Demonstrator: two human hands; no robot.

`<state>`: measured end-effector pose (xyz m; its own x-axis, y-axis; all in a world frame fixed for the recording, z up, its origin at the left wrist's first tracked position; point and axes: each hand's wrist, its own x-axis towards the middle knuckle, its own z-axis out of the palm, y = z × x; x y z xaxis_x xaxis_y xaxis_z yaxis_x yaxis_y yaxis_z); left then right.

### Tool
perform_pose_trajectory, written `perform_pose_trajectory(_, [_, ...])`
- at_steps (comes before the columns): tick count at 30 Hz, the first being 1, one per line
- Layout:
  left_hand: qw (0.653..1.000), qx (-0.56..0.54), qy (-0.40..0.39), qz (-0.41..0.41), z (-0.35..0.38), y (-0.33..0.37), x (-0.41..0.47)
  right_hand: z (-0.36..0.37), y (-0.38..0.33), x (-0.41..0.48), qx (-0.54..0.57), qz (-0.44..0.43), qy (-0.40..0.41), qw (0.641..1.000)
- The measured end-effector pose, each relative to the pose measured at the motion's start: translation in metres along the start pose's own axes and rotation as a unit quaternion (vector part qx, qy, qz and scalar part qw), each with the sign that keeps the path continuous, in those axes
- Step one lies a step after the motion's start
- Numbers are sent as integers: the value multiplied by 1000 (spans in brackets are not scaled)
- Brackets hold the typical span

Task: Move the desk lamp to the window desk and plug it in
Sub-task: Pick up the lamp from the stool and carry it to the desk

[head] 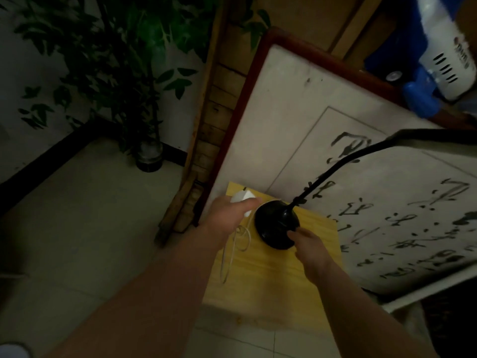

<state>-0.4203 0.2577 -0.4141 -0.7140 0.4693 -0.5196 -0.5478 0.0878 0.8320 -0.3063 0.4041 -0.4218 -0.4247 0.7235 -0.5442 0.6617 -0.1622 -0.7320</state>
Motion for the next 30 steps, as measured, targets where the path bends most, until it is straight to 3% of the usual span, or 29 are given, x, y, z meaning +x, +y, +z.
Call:
perform_pose_trajectory(8, [998,20,-38,-54,26,-24,57,5,1,43,48,-5,23,999])
perform_pose_trajectory(14, [993,53,-75,-70,52,-44,92,4,3,64,106,24,-30,994])
perform_pose_trajectory(19, [994,40,-63,-77,61,-51,110,2,-1,78,69,68,-53,994])
perform_pose_trajectory(23, [995,30,-42,-83,63,-55,117,0,8,107,112,99,-99,984])
perform_pose_trajectory(30, [994,25,-32,-97,66,-59,117,-1,39,170,95,89,-40,991])
